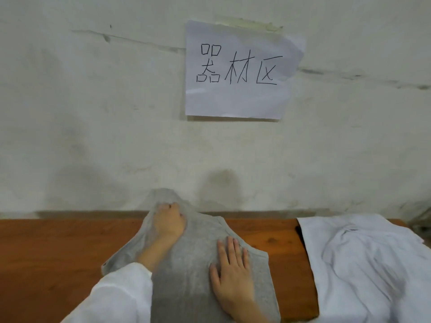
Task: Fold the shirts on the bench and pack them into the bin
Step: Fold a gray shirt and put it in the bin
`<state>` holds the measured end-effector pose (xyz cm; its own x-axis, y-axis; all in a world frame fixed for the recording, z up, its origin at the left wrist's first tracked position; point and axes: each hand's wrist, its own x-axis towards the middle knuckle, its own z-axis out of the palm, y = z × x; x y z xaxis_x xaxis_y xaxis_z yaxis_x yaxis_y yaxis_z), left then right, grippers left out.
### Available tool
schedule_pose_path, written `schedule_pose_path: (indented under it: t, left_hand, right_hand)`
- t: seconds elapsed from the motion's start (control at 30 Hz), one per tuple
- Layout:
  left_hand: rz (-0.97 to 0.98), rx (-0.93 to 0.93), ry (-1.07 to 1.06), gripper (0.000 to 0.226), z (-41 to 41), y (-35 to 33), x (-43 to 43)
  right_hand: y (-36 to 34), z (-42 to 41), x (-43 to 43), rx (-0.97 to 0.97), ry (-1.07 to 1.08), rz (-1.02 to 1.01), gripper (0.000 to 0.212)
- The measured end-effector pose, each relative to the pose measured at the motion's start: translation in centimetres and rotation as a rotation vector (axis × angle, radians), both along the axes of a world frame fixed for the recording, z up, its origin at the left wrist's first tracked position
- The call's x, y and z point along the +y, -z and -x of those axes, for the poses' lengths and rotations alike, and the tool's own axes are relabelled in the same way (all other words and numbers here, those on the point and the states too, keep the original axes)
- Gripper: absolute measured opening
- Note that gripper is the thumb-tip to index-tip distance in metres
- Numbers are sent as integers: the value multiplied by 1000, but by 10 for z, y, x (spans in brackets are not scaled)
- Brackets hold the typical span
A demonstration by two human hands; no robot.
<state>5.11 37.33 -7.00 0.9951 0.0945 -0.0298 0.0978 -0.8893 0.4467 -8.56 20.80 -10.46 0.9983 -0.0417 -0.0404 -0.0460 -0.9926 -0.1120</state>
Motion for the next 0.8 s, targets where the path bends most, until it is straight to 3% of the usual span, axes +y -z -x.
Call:
schedule_pose_path:
  t: [0.17, 0.3, 0.33, 0.4, 0.47, 0.53, 0.63, 0.7, 0.8]
  left_hand:
    - [-119, -131, 132, 36, 76, 19, -30]
    - [-58, 4, 306, 46, 146, 24, -26]
    - [-47, -45, 313, 44, 158, 19, -22]
    - [58, -99, 343, 40, 163, 17, -15]
    - [296, -45, 355, 28, 171, 4, -4]
    - [535, -8, 251, 16, 186, -12, 6]
    - [724, -31, -84, 22, 218, -9, 15]
    - [858, -116, -343, 29, 244, 1, 16]
    - [926, 49, -686, 25, 270, 23, 22]
  right_hand:
    - [-6, -12, -4, -30, 94, -27, 73]
    - [-8, -7, -24, -27, -57, -47, 74]
    - [-7, -2, -30, -12, -119, -60, 74]
    - [-11, 5, -44, -7, -191, -41, 73]
    - [-16, 9, -50, 62, -183, 1, 81]
    - [-24, 14, -40, 76, -94, -1, 88]
    - [-31, 28, 2, 25, 2, -147, 90]
    - [-28, 42, 33, 74, -93, -202, 102]
    - [-18, 57, 52, 105, -213, -77, 110]
